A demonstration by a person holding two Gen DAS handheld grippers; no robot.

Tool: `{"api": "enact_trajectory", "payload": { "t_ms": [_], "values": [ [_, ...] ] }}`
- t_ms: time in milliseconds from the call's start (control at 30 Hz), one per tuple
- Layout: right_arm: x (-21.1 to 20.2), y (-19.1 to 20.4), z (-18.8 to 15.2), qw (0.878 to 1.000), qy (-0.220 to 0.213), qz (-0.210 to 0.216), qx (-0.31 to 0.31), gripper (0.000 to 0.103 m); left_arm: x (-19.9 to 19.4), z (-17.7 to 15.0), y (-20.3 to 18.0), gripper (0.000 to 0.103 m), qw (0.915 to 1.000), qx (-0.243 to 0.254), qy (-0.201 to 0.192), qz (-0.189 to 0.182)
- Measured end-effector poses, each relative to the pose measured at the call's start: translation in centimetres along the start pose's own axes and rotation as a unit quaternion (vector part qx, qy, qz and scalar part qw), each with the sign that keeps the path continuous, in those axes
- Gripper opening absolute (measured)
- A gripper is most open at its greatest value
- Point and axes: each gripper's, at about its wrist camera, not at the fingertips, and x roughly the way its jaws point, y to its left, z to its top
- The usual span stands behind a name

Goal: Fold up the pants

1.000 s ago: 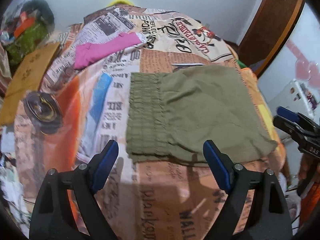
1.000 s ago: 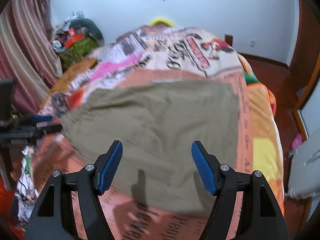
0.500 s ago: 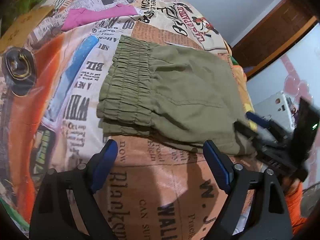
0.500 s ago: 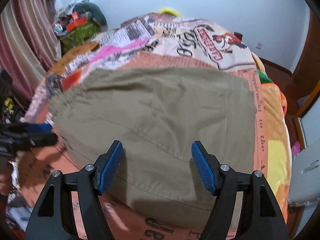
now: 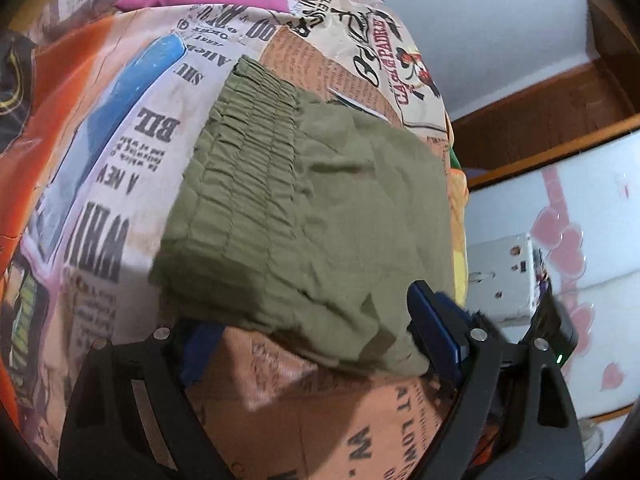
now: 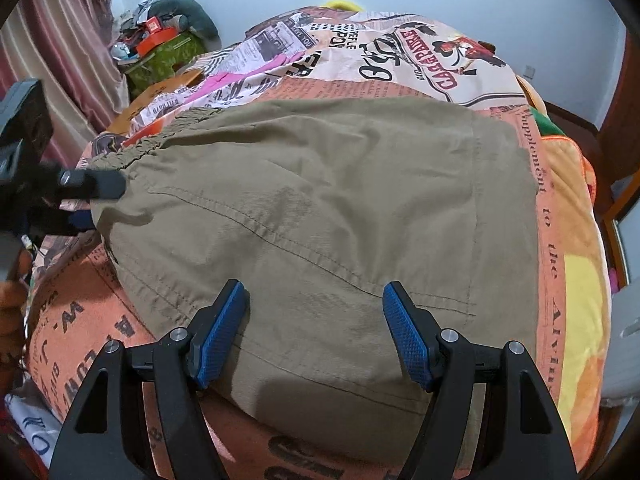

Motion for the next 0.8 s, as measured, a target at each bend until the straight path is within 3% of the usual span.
{"api": "enact_trajectory", "payload": {
  "t_ms": [100, 200, 233, 400, 500, 600, 800],
  "values": [
    [-0.1, 0.1, -0.2, 1.0, -0.001, 0.004, 0.001, 0.068, 0.4, 0.9, -0.2, 0.079, 0.9998, -0.003, -0.004, 0.02],
    [-0.1, 0.0, -0.2, 1.0, -0.002, 0.006, 0.003, 0.068, 0.6, 1.5, -0.2, 0.056, 0.9982, -0.001, -0.014, 0.058],
    [-0.1, -0.1, -0.2, 1.0, -0.002, 0.007, 0.004, 0.068, 0.7, 1.6, -0.3, 0.042, 0.9965, 0.006, -0.021, 0.08],
    [-0.2, -0.2, -0.2, 1.0, -0.003, 0.008, 0.01, 0.068, 0.9, 0.9, -2.0, 0.036, 0.9856, 0.068, -0.06, 0.142],
    [-0.4, -0.2, -0.3, 1.0, -0.002, 0.006, 0.016, 0.068, 0.3, 0.7, -2.6, 0.035, 0.982, 0.091, -0.072, 0.149],
    [-0.6, -0.3, -0.3, 1.0, 0.0, 0.01, 0.021, 0.068, -0.7, 0.7, -1.8, 0.035, 0.983, 0.085, -0.077, 0.143],
    [-1.2, 0.2, -0.6, 1.0, 0.0, 0.025, 0.02, 0.068, -4.2, 0.2, 1.0, 0.035, 0.9734, 0.064, -0.117, 0.187]
  ]
}}
